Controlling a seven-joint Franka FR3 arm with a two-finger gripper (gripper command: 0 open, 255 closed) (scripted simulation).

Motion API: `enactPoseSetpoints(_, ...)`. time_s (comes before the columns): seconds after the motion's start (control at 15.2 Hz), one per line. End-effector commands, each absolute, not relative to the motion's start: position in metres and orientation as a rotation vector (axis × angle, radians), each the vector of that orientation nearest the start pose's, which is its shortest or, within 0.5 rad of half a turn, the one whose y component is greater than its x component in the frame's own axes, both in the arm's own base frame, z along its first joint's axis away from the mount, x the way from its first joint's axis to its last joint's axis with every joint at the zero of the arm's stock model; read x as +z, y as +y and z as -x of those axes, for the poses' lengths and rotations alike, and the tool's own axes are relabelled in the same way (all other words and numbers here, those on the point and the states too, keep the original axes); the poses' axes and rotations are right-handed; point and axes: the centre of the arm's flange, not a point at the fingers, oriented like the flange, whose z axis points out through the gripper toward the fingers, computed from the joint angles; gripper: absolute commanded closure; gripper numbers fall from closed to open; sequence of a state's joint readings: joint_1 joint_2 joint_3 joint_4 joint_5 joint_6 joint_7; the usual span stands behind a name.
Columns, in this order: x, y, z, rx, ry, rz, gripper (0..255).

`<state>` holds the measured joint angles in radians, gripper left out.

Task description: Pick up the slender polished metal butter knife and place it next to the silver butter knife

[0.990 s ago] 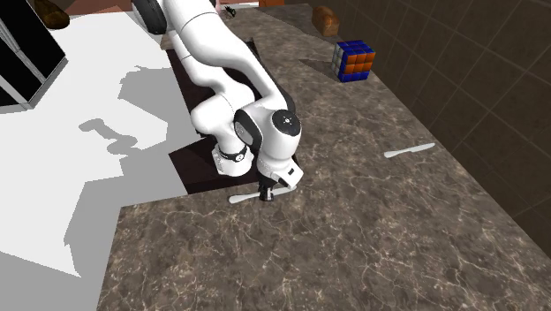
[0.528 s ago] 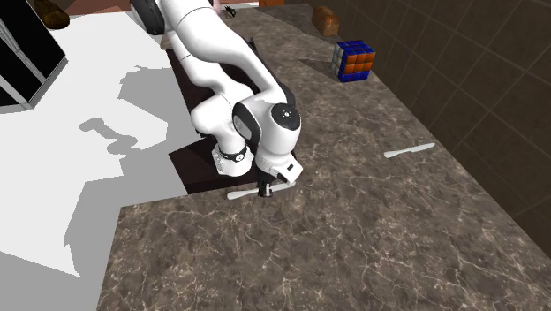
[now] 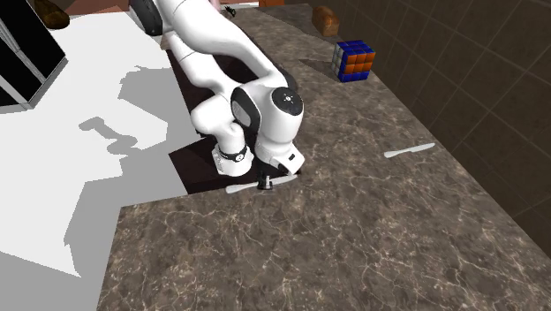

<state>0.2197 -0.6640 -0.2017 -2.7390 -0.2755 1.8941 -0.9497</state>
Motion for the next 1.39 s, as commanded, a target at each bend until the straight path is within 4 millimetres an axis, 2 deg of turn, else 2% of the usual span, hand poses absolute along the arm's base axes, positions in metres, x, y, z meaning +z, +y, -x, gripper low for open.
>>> enactPoseSetpoints(0.0, 0.406, -0.01, -0.316, 0.349, -1.697, 2.666, 255)
enactPoseSetpoints(0.07, 0.411, -0.01, -0.316, 0.349, -1.697, 2.666, 255)
enactPoseSetpoints(0.53, 0.412, 0.082, -0.319, 0.349, -1.697, 2.666, 255)
enactPoseSetpoints(0.59, 0.411, 0.072, -0.317, 0.349, -1.699, 2.665, 255)
enactPoseSetpoints(0.66, 0.411, 0.072, -0.317, 0.349, -1.699, 2.665, 0)
enactPoseSetpoints(0.99, 0.371, 0.019, -0.332, -0.074, -1.617, 2.629, 0)
enactPoseSetpoints(1.32, 0.345, 0.021, -0.333, -0.074, -1.617, 2.629, 0)
